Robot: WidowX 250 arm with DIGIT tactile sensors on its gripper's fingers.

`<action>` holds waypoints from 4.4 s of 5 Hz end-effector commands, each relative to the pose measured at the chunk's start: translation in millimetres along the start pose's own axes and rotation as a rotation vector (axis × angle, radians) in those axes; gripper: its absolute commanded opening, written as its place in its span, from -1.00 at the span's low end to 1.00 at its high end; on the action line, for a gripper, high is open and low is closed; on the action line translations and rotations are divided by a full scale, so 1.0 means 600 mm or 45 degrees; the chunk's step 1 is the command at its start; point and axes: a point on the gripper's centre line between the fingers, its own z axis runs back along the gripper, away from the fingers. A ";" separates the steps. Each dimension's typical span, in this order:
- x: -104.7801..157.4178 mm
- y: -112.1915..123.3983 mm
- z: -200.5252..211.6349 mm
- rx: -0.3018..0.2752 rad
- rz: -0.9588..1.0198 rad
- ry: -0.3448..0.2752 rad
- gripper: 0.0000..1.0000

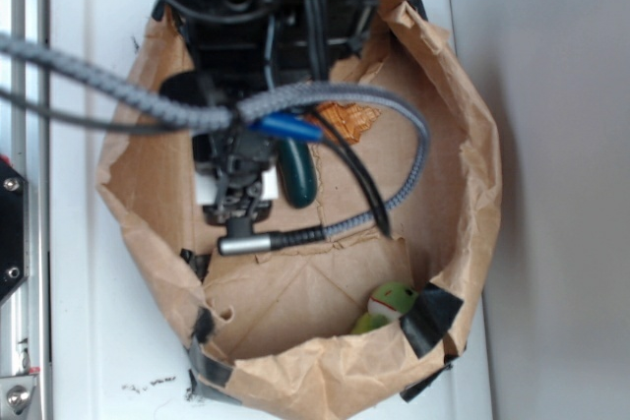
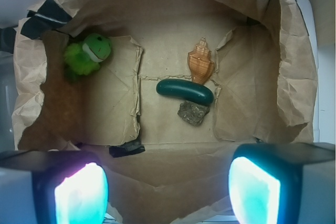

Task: Grab the rock.

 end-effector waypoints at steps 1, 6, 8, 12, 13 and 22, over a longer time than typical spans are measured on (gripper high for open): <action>0.031 0.022 -0.079 0.151 -0.096 -0.091 1.00; 0.031 0.040 -0.183 -0.022 0.184 -0.075 1.00; 0.054 0.027 -0.242 0.049 0.319 -0.046 1.00; 0.070 0.045 -0.290 0.180 0.280 -0.063 1.00; 0.039 0.042 -0.254 0.103 0.283 -0.108 1.00; 0.007 0.030 -0.310 0.177 0.212 -0.094 -1.00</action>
